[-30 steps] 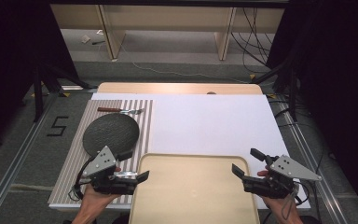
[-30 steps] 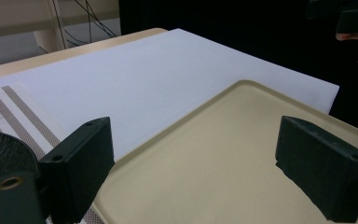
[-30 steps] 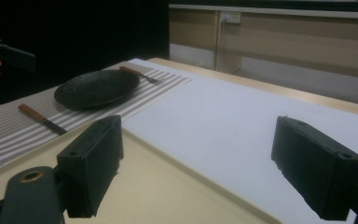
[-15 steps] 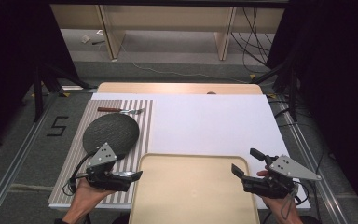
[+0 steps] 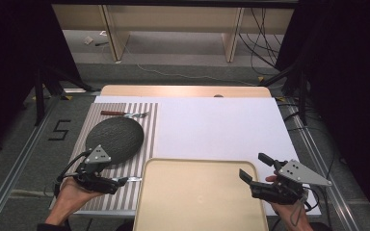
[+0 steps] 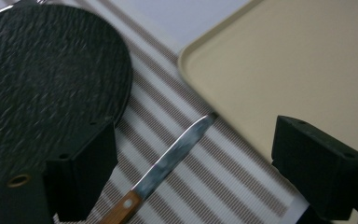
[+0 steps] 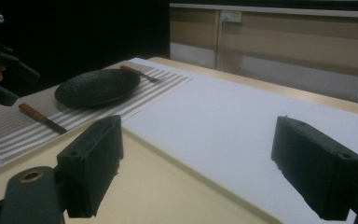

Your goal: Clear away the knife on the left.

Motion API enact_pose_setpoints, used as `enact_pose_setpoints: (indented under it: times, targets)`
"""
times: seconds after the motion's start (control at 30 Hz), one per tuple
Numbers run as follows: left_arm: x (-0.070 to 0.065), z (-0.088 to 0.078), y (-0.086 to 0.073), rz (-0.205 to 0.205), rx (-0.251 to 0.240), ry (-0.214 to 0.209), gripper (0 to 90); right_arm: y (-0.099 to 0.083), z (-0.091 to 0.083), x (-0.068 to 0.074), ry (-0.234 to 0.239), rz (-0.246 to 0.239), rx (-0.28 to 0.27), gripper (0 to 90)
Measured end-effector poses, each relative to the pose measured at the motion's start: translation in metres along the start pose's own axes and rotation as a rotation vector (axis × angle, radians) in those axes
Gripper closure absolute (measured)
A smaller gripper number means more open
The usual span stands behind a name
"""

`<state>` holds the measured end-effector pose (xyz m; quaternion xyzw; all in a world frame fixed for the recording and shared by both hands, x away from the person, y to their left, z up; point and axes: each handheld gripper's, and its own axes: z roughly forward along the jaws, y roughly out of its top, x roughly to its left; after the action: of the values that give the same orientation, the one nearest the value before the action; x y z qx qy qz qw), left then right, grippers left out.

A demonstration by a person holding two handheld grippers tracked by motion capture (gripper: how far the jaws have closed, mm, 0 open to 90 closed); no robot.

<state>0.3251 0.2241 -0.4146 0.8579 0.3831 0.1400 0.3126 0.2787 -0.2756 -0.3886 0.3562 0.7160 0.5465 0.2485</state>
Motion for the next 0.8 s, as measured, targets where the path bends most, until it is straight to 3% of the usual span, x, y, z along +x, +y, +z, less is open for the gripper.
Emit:
enact_pose_setpoints:
  times: [0.23,0.37,0.63,0.8]
  targets:
    - [0.015,0.006,-0.012,-0.023,0.094,0.038,14.8,0.0,0.0,0.0,-0.001,0.0,0.002,17.6]
    - [0.022,0.014,-0.021,-0.047,0.123,0.052,15.3,0.0,0.0,0.0,0.0,-0.001,0.002,17.6]
    - [0.032,0.019,-0.029,-0.068,0.151,0.053,16.2,0.0,0.0,0.0,0.001,-0.002,0.003,17.6]
    - [0.036,0.023,-0.029,-0.061,0.201,0.041,16.2,0.0,0.0,0.0,0.001,-0.002,0.003,17.6]
